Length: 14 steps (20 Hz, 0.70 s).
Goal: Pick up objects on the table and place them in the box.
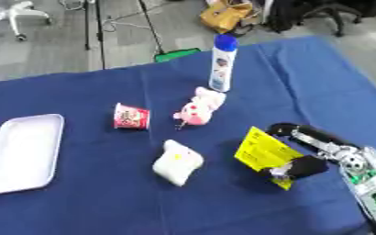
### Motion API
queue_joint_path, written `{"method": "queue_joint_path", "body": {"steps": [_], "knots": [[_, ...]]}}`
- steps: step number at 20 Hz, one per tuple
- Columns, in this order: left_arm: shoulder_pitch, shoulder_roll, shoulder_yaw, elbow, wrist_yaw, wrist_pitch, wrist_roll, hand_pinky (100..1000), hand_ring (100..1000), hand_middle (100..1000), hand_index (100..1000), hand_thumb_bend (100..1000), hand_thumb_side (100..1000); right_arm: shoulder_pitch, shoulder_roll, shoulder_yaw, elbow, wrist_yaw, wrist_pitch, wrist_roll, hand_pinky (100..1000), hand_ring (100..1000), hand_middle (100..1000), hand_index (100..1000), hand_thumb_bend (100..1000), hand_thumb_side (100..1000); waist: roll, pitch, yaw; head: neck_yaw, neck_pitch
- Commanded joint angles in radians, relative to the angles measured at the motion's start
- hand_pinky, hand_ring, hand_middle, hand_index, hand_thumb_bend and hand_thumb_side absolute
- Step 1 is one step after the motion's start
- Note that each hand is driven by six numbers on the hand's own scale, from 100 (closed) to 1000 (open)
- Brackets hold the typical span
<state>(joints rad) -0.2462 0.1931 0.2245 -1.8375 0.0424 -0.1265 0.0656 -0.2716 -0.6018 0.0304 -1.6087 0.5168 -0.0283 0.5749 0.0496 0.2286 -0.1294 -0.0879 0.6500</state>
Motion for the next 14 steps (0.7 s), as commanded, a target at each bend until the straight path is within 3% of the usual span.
{"method": "queue_joint_path", "body": {"steps": [1,14], "knots": [[-0.005,0.028,0.002,-0.015,-0.003,0.000,-0.004,739,773,841,860,597,776,-0.003,-0.051,-0.014,-0.061,0.001,0.001,0.025,911,956,976,934,708,460,-0.018,-0.014,0.000,0.002,0.005],[-0.005,0.030,0.003,-0.016,-0.003,0.001,-0.006,740,774,842,862,586,788,0.017,-0.058,-0.015,-0.092,0.003,0.012,0.078,900,950,975,940,699,457,-0.022,-0.014,0.000,0.001,0.004]]}}
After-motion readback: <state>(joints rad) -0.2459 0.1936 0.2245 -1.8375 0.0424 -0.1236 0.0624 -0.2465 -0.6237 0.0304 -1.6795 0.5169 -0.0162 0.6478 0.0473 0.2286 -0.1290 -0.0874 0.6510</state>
